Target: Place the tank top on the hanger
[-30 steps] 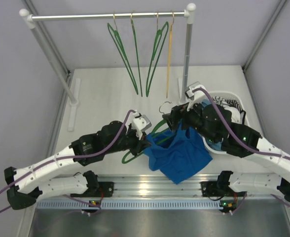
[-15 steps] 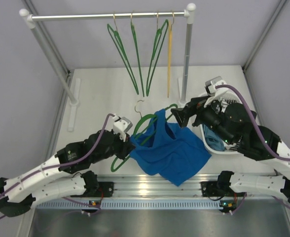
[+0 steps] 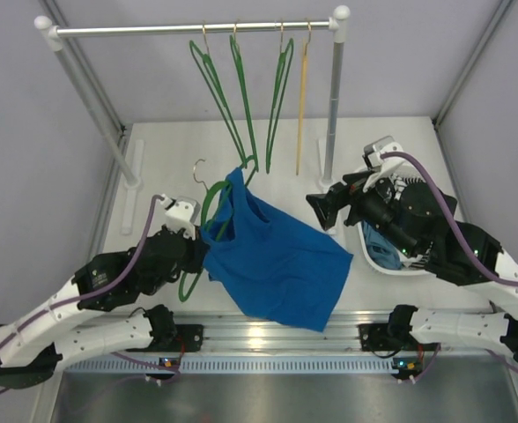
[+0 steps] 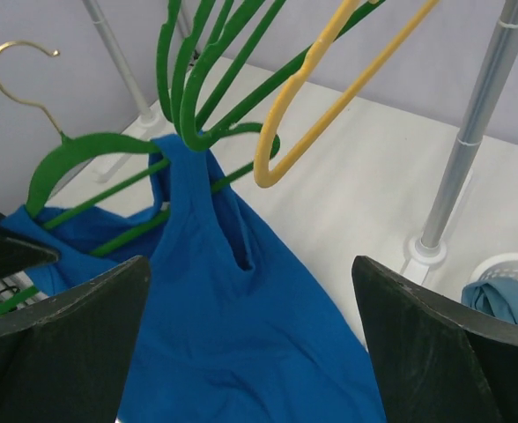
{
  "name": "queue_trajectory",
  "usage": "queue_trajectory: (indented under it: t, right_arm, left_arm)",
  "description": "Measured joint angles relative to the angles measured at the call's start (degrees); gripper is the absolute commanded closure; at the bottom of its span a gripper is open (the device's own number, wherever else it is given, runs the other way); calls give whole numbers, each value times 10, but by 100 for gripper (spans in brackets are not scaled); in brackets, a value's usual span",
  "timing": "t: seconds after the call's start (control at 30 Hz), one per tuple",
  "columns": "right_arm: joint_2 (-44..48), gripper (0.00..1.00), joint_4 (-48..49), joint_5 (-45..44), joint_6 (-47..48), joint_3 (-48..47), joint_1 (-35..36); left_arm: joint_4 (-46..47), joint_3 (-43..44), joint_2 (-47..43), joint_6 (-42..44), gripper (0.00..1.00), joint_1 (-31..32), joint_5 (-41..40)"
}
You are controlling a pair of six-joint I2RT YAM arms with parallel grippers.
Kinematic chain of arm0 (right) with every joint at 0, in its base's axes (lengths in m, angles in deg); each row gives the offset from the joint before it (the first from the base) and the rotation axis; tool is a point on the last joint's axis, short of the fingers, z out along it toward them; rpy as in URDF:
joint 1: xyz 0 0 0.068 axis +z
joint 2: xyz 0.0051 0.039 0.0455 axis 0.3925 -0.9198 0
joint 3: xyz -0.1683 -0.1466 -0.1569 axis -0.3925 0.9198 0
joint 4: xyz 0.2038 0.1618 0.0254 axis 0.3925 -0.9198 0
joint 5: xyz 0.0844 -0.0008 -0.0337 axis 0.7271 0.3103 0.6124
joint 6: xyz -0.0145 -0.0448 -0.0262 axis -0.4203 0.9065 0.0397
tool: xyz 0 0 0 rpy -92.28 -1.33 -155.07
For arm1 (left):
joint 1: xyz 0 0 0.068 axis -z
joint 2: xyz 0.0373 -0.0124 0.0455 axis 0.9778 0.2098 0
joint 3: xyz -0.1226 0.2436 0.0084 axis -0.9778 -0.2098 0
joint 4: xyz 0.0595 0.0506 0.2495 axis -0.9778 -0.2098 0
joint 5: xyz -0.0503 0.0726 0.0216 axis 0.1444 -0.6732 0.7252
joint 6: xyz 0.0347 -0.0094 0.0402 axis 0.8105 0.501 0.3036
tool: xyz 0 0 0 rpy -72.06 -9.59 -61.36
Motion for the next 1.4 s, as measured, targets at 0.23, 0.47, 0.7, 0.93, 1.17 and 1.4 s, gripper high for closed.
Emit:
queue_trajectory:
  t: [0.23,0.47,0.7,0.93,1.17,1.4]
  right_arm:
    - [-21,4,-9,13,3,-20,0]
    - [-30,4,-20,26,4,-43,0]
    - [-37,4,-26,35,3,-68,0]
    - [-37,4,-42,38,4,-84,0]
    - [-43,4,-55,38,5,-99,0]
    - [-50,4,-56,39,4,-103,0]
  left_arm:
    - [0,87,112,56,100,-97,-6]
    - [24,139,200,158,100,-457,192]
    - [33,307,262,210,100,-560,284]
    - [29,440,308,233,100,-629,312]
    - [26,521,380,235,100,-699,374]
    - [23,613,477,235,100,-732,423]
